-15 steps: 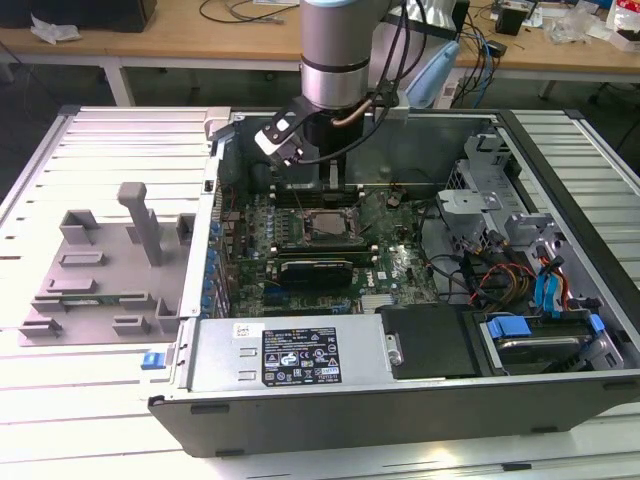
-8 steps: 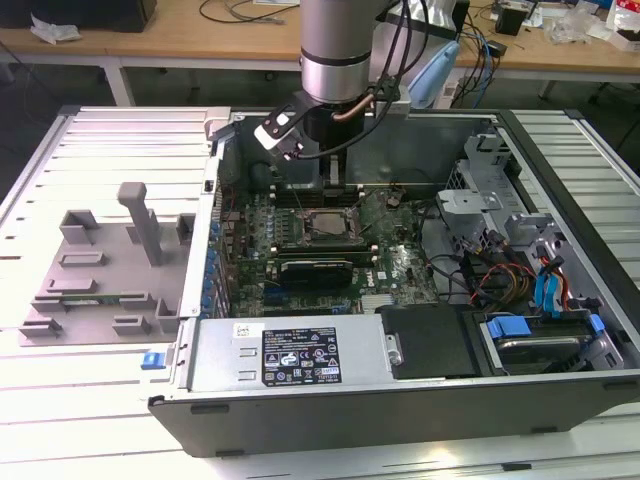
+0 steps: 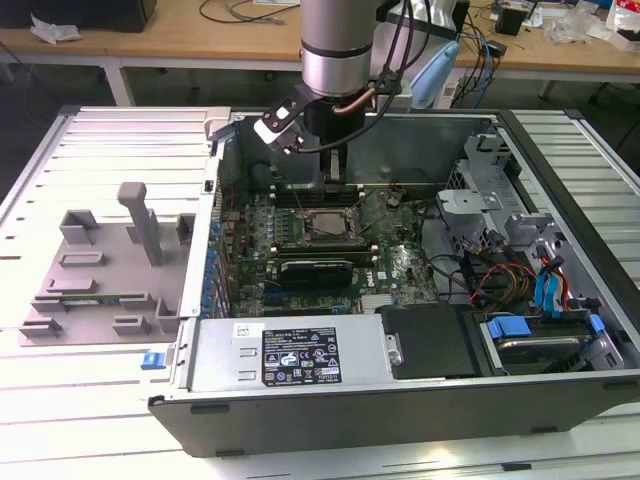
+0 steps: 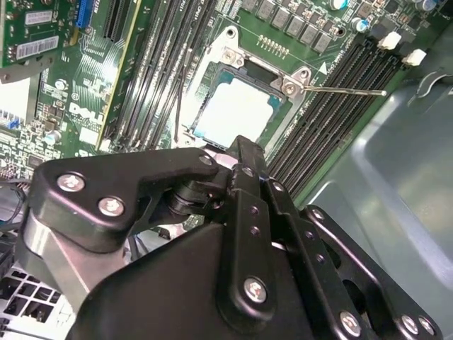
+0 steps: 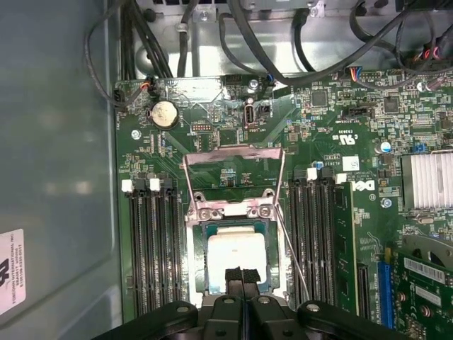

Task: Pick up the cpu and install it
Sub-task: 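Place the cpu into insertion slot, then close the cpu cover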

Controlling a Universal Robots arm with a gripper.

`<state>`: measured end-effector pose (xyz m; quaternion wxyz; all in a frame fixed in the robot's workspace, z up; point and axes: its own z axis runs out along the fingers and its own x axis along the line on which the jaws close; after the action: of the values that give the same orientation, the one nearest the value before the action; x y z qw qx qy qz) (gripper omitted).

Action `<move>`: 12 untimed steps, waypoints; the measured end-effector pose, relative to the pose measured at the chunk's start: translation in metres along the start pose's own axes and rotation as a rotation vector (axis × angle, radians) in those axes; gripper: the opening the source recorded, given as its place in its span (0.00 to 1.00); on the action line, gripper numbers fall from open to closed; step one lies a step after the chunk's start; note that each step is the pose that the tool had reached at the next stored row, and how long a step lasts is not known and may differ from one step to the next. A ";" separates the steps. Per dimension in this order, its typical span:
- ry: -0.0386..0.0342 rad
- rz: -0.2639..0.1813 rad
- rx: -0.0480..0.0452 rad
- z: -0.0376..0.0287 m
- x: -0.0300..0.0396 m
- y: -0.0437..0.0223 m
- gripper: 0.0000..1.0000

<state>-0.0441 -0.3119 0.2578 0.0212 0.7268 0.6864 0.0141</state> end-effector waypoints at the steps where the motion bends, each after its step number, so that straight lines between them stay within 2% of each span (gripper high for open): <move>1: 0.0000 0.000 0.0001 0.0000 0.0000 0.0000 0.11; 12: -0.0002 0.000 0.0002 -0.0004 0.0000 0.0000 0.11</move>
<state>-0.0441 -0.3119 0.2581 0.0212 0.7268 0.6864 0.0140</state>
